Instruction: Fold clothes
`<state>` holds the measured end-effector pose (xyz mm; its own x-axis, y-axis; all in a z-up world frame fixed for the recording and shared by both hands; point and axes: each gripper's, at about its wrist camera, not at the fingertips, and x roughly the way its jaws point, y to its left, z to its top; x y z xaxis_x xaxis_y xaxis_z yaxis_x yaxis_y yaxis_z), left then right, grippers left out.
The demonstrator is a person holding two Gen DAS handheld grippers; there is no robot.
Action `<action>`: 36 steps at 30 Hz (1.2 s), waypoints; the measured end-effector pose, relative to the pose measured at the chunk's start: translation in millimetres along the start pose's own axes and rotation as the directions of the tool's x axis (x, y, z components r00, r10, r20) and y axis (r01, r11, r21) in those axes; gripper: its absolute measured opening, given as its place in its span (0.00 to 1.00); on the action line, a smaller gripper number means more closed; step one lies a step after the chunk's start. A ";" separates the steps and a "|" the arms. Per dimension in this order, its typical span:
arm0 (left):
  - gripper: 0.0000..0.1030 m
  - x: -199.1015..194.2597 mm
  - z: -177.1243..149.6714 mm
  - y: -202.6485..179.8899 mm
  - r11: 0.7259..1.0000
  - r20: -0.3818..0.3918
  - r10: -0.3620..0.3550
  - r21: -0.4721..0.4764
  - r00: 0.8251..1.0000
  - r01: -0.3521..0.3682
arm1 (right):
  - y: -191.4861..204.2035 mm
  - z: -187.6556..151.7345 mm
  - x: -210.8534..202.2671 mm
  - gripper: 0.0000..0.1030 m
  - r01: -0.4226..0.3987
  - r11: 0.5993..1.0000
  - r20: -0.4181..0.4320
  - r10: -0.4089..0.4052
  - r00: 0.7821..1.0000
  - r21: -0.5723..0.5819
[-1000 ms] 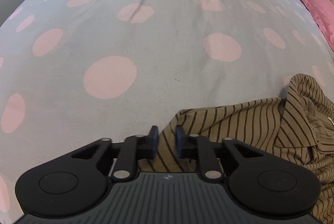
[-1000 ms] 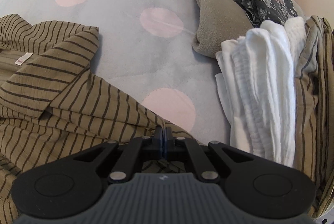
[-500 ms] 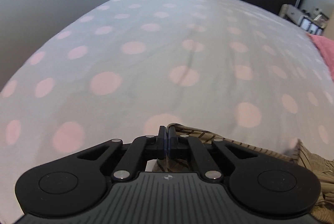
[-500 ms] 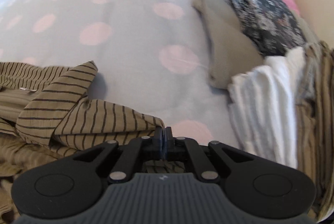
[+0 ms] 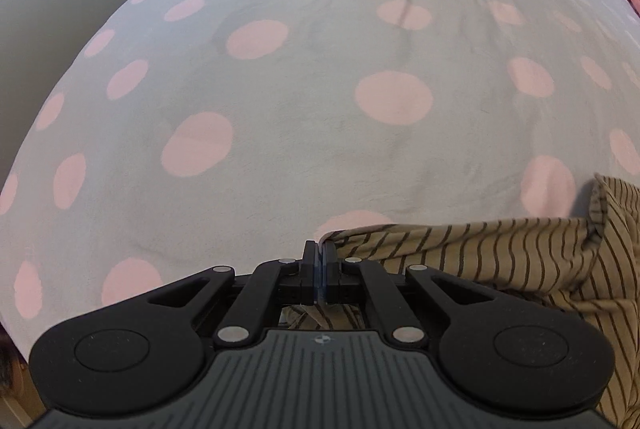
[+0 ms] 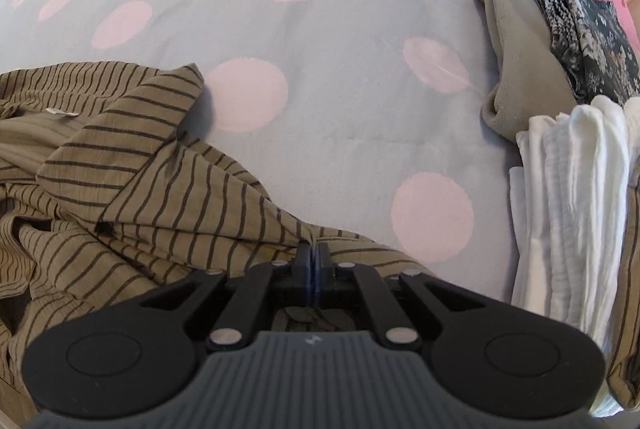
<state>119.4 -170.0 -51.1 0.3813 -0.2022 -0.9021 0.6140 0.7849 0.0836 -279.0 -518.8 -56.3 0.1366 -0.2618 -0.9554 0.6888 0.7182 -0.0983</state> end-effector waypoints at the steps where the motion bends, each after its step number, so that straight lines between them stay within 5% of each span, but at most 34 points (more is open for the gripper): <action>1: 0.00 -2.8 1.7 -1.9 1.000 0.008 0.002 0.011 1.000 -0.002 | -1.0 -0.2 -0.8 0.02 0.001 1.000 0.008 -0.001 1.000 0.004; 7: 0.03 -14.2 6.7 -1.9 0.999 -0.001 -0.008 0.039 1.000 0.008 | -5.5 -1.6 -7.4 0.05 0.008 1.000 0.033 -0.008 0.999 0.019; 17: 0.38 -48.0 16.4 -9.9 0.998 0.055 -0.002 0.070 0.999 -0.002 | -21.9 2.1 -35.1 0.29 0.012 0.996 0.110 -0.022 0.994 0.088; 23: 0.43 -66.8 29.6 -26.2 0.991 0.121 -0.058 0.130 0.991 0.042 | -37.3 6.9 -56.9 0.31 -0.045 0.984 0.186 0.012 0.983 0.170; 36: 0.40 1.9 25.5 -106.1 0.888 0.086 -0.210 0.433 0.974 0.153 | -17.4 25.9 -43.4 0.32 -0.064 0.990 0.174 0.041 0.984 0.128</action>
<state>72.6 -268.6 -50.9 0.3018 -0.4123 -0.8596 0.9031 0.4127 0.1192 -278.5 -536.7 -5.9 0.2867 -0.3404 -0.8955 0.7642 0.6450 -0.0005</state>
